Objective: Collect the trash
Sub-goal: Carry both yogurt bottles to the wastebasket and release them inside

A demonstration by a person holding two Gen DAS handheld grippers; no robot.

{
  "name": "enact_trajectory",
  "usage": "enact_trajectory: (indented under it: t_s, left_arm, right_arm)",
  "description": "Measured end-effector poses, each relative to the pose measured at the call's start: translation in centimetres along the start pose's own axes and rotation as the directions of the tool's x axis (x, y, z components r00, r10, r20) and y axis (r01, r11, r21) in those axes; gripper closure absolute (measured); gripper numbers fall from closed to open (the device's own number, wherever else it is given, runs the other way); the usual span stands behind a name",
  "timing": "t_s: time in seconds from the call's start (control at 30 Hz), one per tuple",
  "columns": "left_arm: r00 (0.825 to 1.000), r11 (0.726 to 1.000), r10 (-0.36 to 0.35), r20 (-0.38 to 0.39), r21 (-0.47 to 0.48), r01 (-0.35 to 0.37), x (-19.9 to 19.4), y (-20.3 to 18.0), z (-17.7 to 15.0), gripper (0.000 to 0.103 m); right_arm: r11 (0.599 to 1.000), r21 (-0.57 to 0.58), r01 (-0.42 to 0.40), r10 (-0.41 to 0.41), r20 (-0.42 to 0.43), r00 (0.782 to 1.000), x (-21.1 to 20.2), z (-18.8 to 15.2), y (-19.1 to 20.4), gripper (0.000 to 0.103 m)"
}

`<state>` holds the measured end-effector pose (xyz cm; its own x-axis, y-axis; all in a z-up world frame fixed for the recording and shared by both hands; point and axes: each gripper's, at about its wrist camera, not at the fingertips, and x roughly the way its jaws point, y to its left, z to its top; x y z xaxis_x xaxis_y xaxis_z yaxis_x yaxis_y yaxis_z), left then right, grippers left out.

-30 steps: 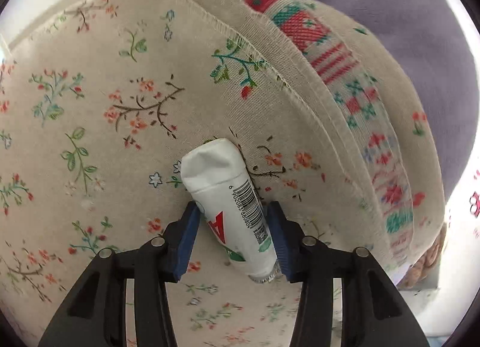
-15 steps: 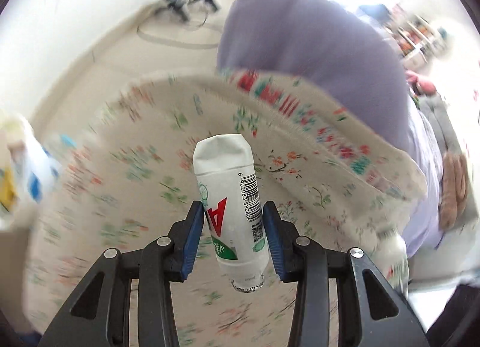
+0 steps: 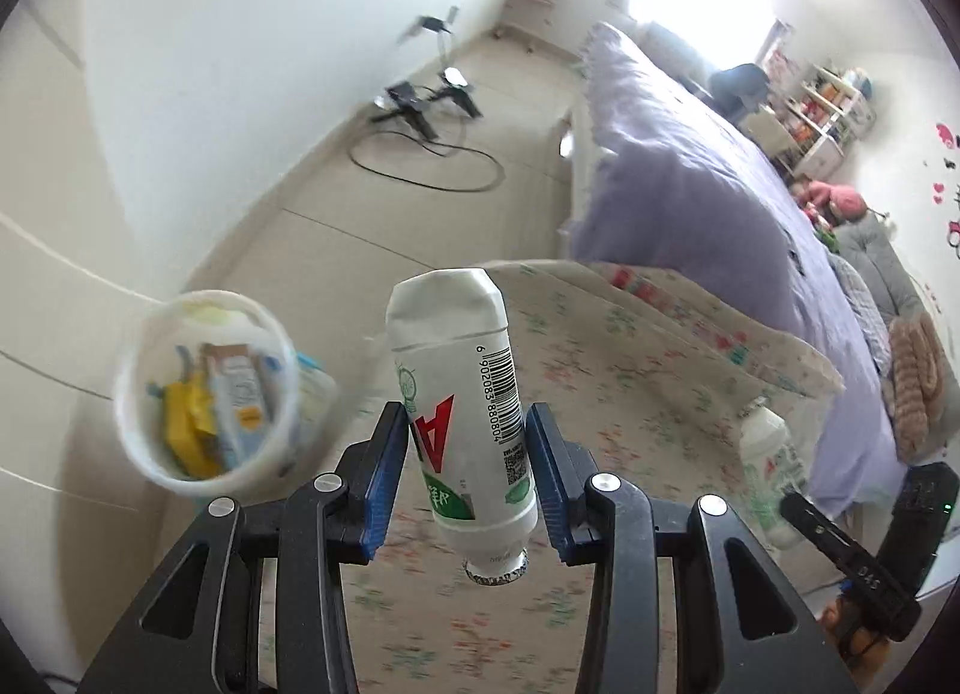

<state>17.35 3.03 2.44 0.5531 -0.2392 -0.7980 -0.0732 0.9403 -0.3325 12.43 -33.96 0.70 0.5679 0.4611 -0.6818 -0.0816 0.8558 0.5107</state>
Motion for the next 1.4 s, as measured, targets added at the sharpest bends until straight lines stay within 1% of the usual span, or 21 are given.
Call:
enact_trajectory:
  t_s: [0.03,0.1,0.13,0.17,0.27,0.33,0.4,0.47,0.5,0.53,0.63,0.77,0.93,1.03,1.2,1.3,1.4]
  left_arm:
    - [1.0,1.0,0.007,-0.012,-0.021,-0.007,0.3,1.3,0.3,0.06]
    - [0.998,0.993,-0.037,-0.06,-0.114,0.03,0.5,4.5,1.1,0.06]
    - [0.996,0.987,-0.058,-0.066,-0.155,0.047,0.5,6.0,1.6,0.06]
    - [0.997,0.982,-0.056,-0.056,-0.181,0.045,0.1,7.7,2.2,0.06]
    - [0.999,0.975,-0.012,-0.03,-0.223,0.005,-0.5,11.4,3.7,0.06]
    - [0.999,0.967,0.002,-0.05,-0.254,-0.015,0.0,13.9,4.3,0.06]
    - [0.997,0.963,0.006,-0.083,-0.269,-0.028,0.9,15.5,4.0,0.06]
    - [0.991,0.96,0.014,-0.131,-0.274,-0.05,2.2,16.5,3.7,0.06]
    - [0.99,0.958,0.005,-0.141,-0.283,-0.045,2.6,16.9,3.6,0.06]
    - [0.99,0.956,0.002,-0.144,-0.291,-0.044,2.8,17.3,3.6,0.06]
    - [0.985,0.959,0.067,-0.159,-0.261,-0.107,3.5,17.8,3.6,0.06]
    - [0.979,0.953,0.079,-0.187,-0.274,-0.13,4.7,18.9,3.6,0.06]
    - [0.971,0.959,0.108,-0.213,-0.236,-0.158,5.8,19.0,3.4,0.06]
    - [0.969,0.958,0.115,-0.219,-0.232,-0.166,6.1,19.3,3.5,0.06]
    - [0.956,0.946,0.144,-0.257,-0.248,-0.209,7.4,20.2,3.5,0.06]
    - [0.951,0.942,0.158,-0.265,-0.248,-0.225,8.1,20.3,3.7,0.059]
    - [0.94,0.923,0.185,-0.286,-0.278,-0.266,8.7,21.3,3.9,0.057]
  right_arm:
    - [1.0,-0.009,-0.005,0.005,-0.006,1.0,0.4,-0.1,0.6,0.068]
    - [1.0,-0.019,-0.022,0.021,-0.018,1.0,1.1,-0.4,1.6,0.068]
    - [0.999,-0.023,-0.026,0.025,-0.025,0.999,1.5,-0.6,2.0,0.068]
    - [0.999,-0.03,-0.025,0.024,-0.034,0.999,2.0,-0.8,2.5,0.068]
    - [0.999,-0.044,-0.026,0.024,-0.062,0.998,3.6,-1.2,3.8,0.068]
    - [0.998,-0.053,-0.032,0.028,-0.08,0.996,4.7,-1.4,4.7,0.068]
    - [0.997,-0.065,-0.042,0.036,-0.091,0.995,5.6,-1.7,5.9,0.068]
    - [0.996,-0.073,-0.056,0.049,-0.102,0.994,6.6,-1.7,7.1,0.068]
    - [0.995,-0.079,-0.066,0.057,-0.111,0.992,7.2,-1.8,7.8,0.068]
    - [0.994,-0.084,-0.073,0.063,-0.118,0.991,7.8,-1.8,8.5,0.068]
    - [0.99,-0.099,-0.101,0.086,-0.143,0.986,9.6,-2.1,10.6,0.068]
    - [0.985,-0.108,-0.133,0.113,-0.177,0.978,12.1,-2.5,13.8,0.068]
    - [0.979,-0.115,-0.17,0.143,-0.212,0.967,15.2,-2.5,17.8,0.068]
    - [0.975,-0.125,-0.186,0.154,-0.231,0.961,16.6,-2.6,19.6,0.068]
    - [0.972,-0.131,-0.193,0.154,-0.261,0.953,19.6,-3.1,22.0,0.068]
    - [0.973,-0.112,-0.203,0.168,-0.265,0.95,21.5,-3.4,22.5,0.068]
    - [0.975,-0.1,-0.2,0.166,-0.275,0.947,23.2,-3.7,22.9,0.068]
